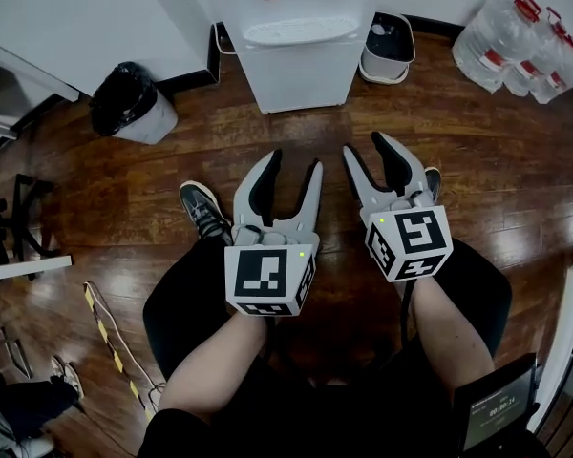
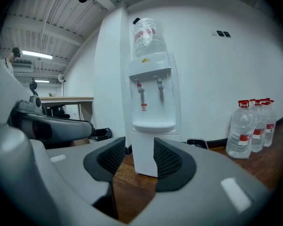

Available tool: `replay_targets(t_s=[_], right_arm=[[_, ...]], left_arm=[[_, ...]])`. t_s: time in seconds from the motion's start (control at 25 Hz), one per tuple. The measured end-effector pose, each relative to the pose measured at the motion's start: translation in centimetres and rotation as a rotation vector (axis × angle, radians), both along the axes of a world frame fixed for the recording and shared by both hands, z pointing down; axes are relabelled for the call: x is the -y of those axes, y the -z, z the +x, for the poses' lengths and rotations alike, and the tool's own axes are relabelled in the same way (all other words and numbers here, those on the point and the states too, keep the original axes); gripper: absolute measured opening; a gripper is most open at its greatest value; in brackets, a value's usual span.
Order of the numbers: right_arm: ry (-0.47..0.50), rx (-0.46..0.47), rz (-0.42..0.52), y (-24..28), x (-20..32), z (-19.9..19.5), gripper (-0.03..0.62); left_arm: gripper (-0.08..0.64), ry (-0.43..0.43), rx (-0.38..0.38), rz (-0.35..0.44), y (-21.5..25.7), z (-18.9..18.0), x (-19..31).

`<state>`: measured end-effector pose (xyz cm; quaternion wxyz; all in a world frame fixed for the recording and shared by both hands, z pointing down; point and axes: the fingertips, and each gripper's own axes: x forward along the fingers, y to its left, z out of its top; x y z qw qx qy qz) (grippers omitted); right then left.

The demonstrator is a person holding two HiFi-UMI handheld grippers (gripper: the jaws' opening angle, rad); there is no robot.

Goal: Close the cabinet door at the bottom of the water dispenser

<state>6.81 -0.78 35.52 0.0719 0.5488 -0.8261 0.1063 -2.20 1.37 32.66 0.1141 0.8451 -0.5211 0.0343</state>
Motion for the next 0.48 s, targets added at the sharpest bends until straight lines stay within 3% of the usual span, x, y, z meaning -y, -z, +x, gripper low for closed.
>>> replay_targets(t_s=[0.32, 0.48], right_arm=[[-0.001, 0.012, 0.039, 1.3, -7.0, -0.2, 0.192], [0.009, 0.029, 0.084, 2.6, -9.4, -0.5, 0.189]], left_arm=[[0.224, -0.002, 0.015, 0.033, 0.4, -0.2, -5.8], [0.218, -0.028, 0.080, 0.138, 1.4, 0.3, -8.5]])
